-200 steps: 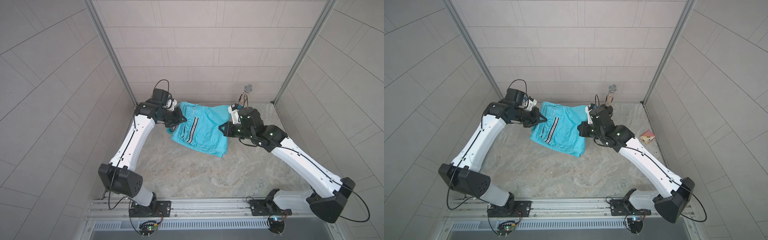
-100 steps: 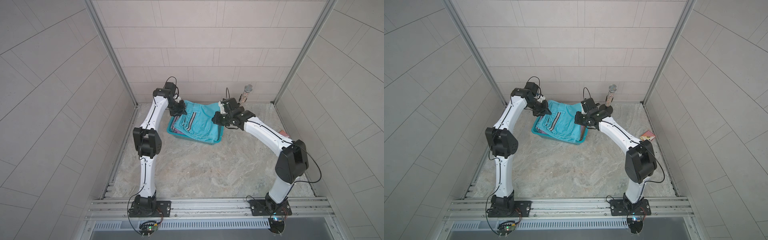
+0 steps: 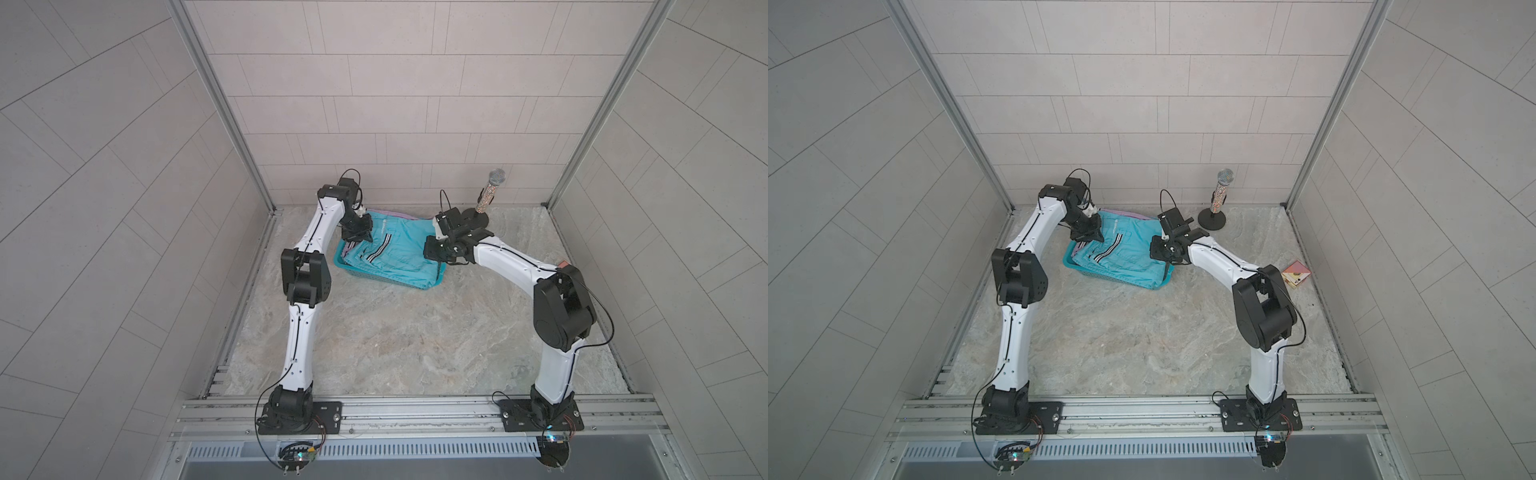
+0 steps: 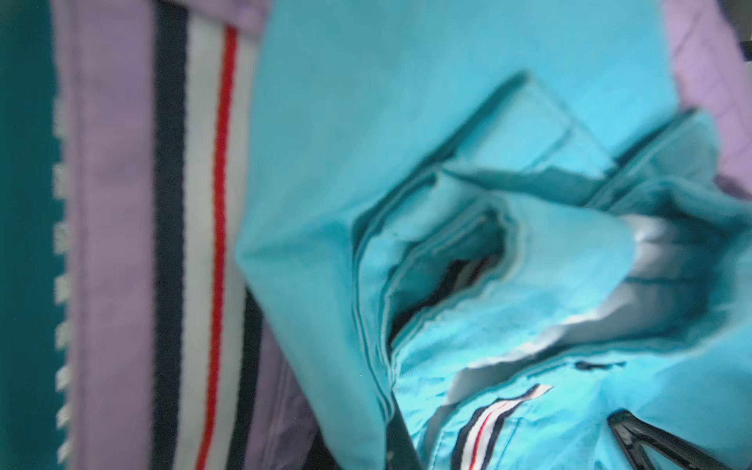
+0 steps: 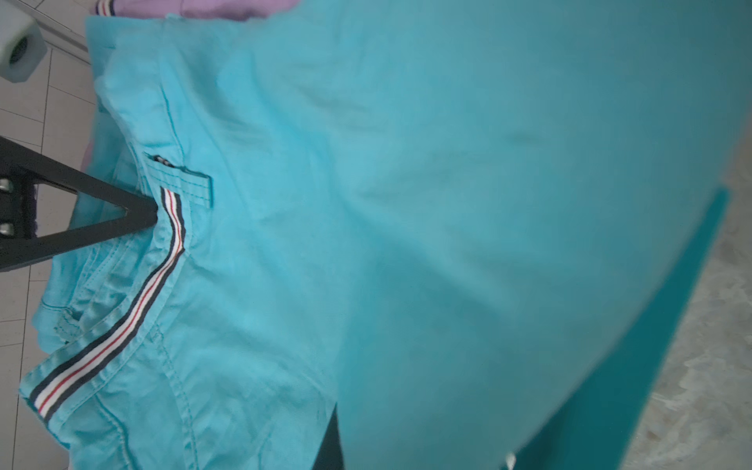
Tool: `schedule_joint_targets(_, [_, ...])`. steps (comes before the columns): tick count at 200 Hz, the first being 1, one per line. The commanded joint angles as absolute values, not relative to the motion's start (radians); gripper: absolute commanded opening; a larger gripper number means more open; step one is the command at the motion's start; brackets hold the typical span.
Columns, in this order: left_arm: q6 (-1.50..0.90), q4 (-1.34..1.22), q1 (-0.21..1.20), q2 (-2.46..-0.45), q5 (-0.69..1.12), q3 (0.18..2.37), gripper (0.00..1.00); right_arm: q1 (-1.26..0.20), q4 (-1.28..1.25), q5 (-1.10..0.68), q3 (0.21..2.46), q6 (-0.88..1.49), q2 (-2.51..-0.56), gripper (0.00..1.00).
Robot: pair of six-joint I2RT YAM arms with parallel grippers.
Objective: Put the folded long pants in the basket
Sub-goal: Place the long pant in the basket.
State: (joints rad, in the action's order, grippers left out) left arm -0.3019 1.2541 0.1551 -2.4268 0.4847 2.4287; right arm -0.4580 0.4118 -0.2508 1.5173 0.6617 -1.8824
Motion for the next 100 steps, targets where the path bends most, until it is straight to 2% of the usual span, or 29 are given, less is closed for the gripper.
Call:
schedule_joint_targets(1, [-0.303, 1.241, 0.146, -2.345, 0.461, 2.388, 0.0, -0.463, 0.396, -0.191, 1.558, 0.641, -1.808, 0.0])
schedule_joint_targets(91, [-0.31, 1.213, 0.13, -2.437, 0.468, 2.405, 0.0, -0.457, 0.43, -0.171, 1.615, 0.569, -1.961, 0.0])
schedule_joint_targets(97, [-0.311, 1.212, 0.13, -2.438, 0.467, 2.412, 0.1, -0.457, 0.431, -0.168, 1.61, 0.568, -1.96, 0.0])
schedule_joint_targets(100, [-0.311, 1.216, 0.13, -2.438, 0.464, 2.417, 0.21, -0.457, 0.432, -0.166, 1.608, 0.568, -1.961, 0.0])
